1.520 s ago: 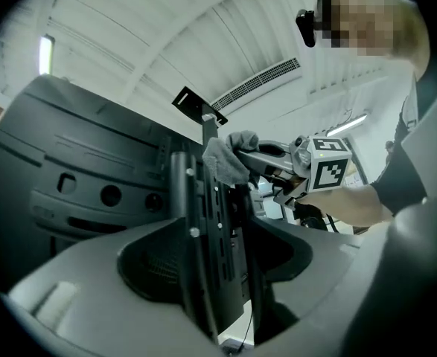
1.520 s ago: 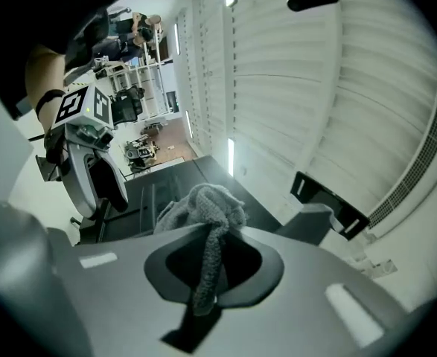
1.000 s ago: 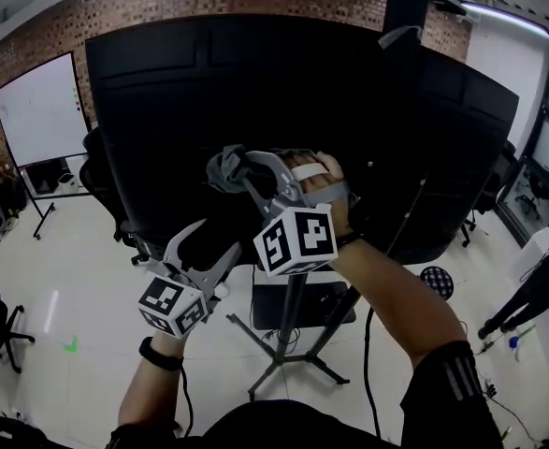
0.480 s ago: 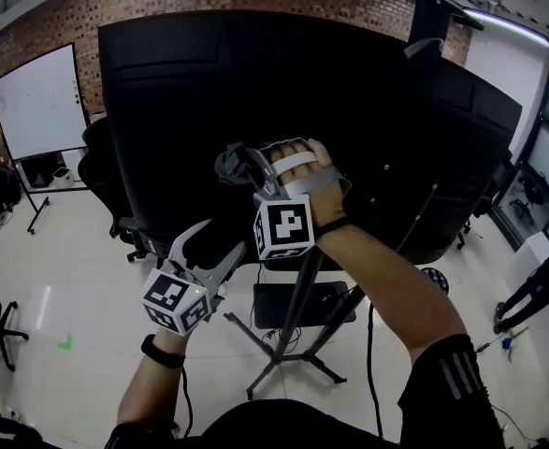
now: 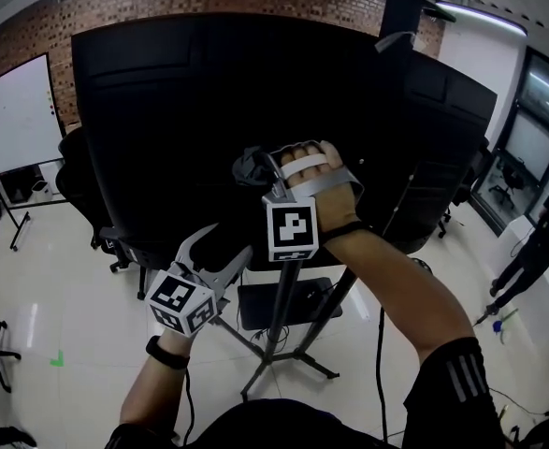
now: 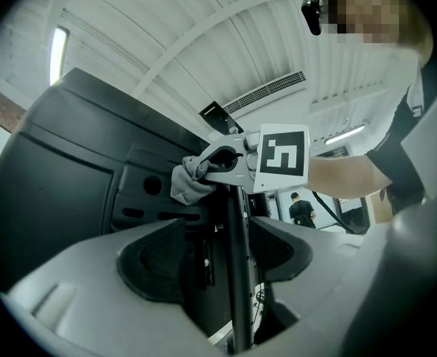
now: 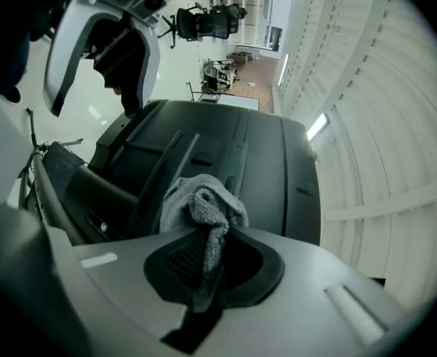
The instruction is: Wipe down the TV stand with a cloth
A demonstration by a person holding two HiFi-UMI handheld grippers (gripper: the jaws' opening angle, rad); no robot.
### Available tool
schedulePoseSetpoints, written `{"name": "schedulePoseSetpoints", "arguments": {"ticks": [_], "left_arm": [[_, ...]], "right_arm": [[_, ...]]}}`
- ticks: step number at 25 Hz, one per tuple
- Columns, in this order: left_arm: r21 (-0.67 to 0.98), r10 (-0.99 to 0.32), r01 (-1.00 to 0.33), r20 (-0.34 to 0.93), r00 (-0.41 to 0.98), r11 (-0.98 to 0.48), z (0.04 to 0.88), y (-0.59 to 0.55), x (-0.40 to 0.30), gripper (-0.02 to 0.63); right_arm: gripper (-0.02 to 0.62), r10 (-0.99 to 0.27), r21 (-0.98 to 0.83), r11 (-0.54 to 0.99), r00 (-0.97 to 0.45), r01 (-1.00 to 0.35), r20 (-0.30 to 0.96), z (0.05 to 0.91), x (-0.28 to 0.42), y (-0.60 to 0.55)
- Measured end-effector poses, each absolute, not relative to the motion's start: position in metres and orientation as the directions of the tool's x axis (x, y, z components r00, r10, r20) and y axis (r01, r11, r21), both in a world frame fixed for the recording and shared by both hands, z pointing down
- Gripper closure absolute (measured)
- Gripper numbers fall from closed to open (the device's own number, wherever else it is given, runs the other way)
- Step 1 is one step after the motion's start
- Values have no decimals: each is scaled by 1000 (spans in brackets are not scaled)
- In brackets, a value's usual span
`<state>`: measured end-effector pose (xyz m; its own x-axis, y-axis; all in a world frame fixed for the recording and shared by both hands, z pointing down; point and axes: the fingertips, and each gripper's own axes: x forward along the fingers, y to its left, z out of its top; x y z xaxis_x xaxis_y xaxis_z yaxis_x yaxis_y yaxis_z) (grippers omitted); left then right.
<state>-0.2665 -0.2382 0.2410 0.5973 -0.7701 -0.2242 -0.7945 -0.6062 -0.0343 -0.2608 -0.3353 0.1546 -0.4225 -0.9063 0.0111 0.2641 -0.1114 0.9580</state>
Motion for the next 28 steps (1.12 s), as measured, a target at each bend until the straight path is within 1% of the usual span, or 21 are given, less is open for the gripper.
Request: {"name": "schedulePoseSetpoints", "arguments": {"ticks": [2,4,7,11,15,18,23,28], "left_arm": [[-33,-762,-786,-226,607,-617,241,-238,-263,316],[-30,-757,-782,-228,612,-623,242,-238,-262,316],[-18,-763,-787,-232,603,-617,245,-238,-270,316],[6,-789,-810,-232,570,-587,252,-236,-292,316],[20,-813,-831,-221,538,-555,262,-232,-317,316],[28,-828,-844,-214,518,-536,265,-228,-326,316],[43,-838,-850,-202,507,-525,273,-228,-332,316],[43,-822,-834,-200,533,-550,276,-229,-324,316]], "right_arm": [[578,-917,956,-107,-399,274,12,154,-256,-335],[578,-916,962,-100,-402,255,11,151,-254,-329],[578,-878,982,-66,-478,178,27,149,-266,-308],[578,-802,995,40,-592,89,85,162,-304,-283],[578,-778,992,27,-621,123,98,185,-344,-281],[578,-778,987,24,-617,159,118,201,-360,-289],[578,-814,972,-42,-572,230,100,216,-366,-311],[578,-836,972,-23,-537,235,110,218,-348,-313]]}}
